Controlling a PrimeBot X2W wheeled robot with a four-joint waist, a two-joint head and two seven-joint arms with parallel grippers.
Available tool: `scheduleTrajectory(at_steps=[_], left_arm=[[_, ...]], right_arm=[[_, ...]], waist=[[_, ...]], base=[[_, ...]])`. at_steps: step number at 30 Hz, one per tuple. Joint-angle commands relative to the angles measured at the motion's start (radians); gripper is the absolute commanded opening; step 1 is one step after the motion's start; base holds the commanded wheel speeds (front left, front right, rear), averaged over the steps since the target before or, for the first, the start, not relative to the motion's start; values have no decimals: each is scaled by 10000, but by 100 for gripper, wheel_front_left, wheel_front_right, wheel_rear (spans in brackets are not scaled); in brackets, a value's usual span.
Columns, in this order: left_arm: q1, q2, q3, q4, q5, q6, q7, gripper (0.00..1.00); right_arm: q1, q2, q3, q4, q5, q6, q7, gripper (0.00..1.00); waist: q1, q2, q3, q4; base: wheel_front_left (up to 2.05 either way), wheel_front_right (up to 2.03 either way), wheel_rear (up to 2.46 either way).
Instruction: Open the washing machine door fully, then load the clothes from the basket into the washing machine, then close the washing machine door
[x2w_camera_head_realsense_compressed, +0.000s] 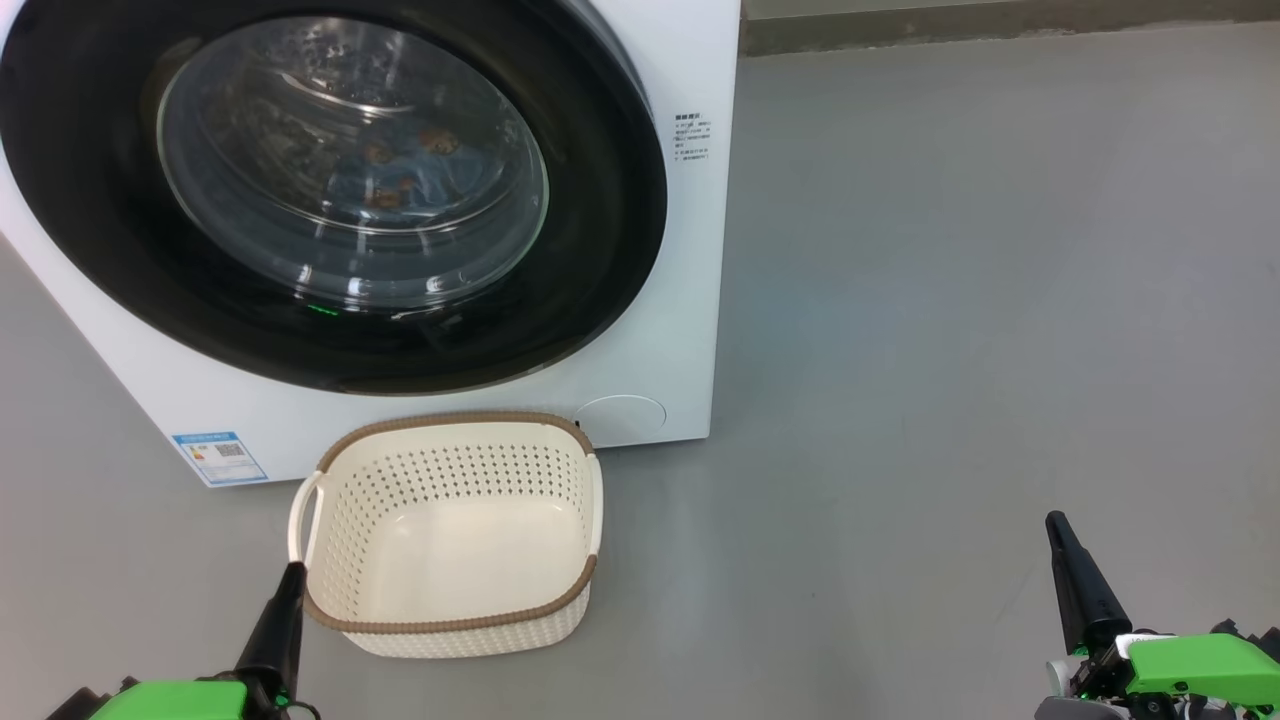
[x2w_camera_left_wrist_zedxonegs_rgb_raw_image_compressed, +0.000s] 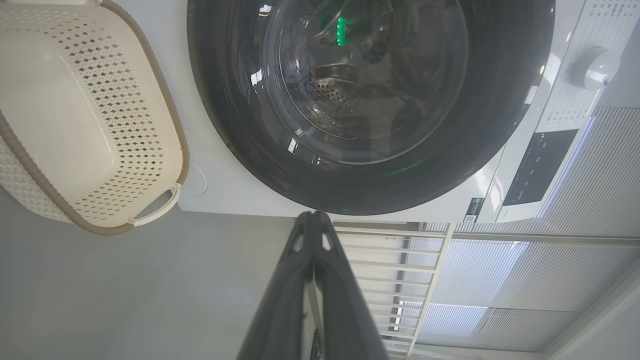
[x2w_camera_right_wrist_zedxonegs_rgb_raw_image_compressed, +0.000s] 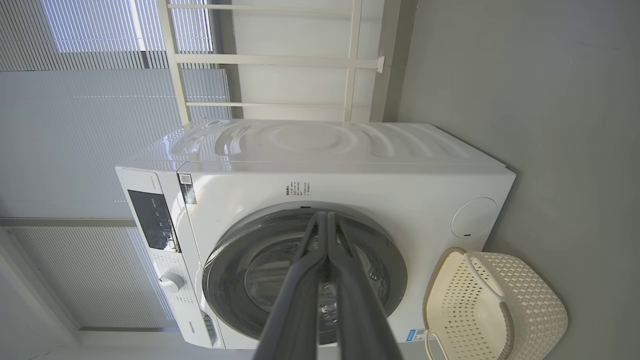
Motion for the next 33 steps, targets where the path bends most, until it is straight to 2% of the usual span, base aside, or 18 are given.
scheduleTrajectory(at_steps=[1, 33], left_arm=[[-406, 217, 348, -194, -88, -100, 59, 0], [-406, 217, 348, -195, -88, -100, 59, 0]], right_arm=[[-412, -37, 222, -247, 38, 17, 82, 0], [-412, -37, 225, -247, 41, 17, 79, 0]], waist=[[0, 0, 0, 0], [0, 0, 0, 0]], base=[[0, 0, 0], [0, 0, 0]])
